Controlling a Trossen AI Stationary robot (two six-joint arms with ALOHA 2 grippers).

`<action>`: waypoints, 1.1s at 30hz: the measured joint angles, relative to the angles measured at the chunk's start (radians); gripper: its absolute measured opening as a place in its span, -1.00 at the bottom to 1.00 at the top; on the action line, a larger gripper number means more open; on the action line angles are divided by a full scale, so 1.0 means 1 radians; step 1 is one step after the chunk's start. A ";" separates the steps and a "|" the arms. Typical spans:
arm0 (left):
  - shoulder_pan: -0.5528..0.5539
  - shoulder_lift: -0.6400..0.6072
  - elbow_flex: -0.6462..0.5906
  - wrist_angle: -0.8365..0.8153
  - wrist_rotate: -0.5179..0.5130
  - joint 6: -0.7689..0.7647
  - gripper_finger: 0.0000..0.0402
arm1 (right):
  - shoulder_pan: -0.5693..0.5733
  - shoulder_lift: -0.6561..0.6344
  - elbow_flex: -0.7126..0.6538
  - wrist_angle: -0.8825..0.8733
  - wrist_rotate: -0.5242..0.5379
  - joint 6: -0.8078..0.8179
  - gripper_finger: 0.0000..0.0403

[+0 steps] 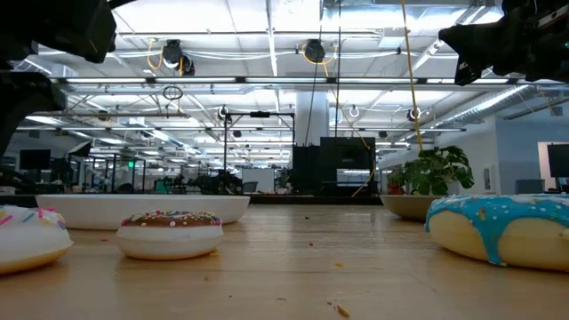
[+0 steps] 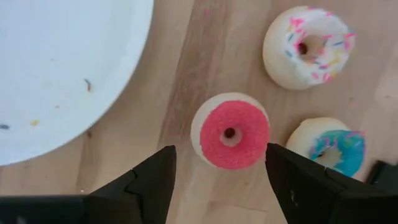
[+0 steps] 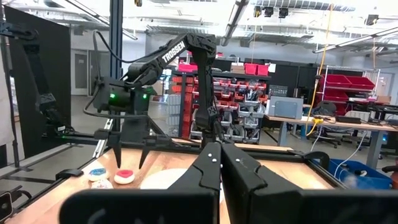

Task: Pick & Place donuts
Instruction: Put the small orange donut on the white plate

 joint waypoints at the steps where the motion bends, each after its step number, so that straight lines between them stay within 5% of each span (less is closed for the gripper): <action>1: 0.000 0.000 0.000 0.010 -0.004 0.006 0.24 | 0.000 0.000 0.000 0.000 0.000 0.000 -1.00; 18: 0.001 0.062 0.000 0.043 0.003 0.020 0.71 | 0.000 0.000 0.000 -0.001 0.000 0.000 -1.00; 33: 0.000 0.082 0.001 0.058 -0.010 0.021 0.74 | 0.000 0.000 0.000 -0.005 0.000 0.000 -1.00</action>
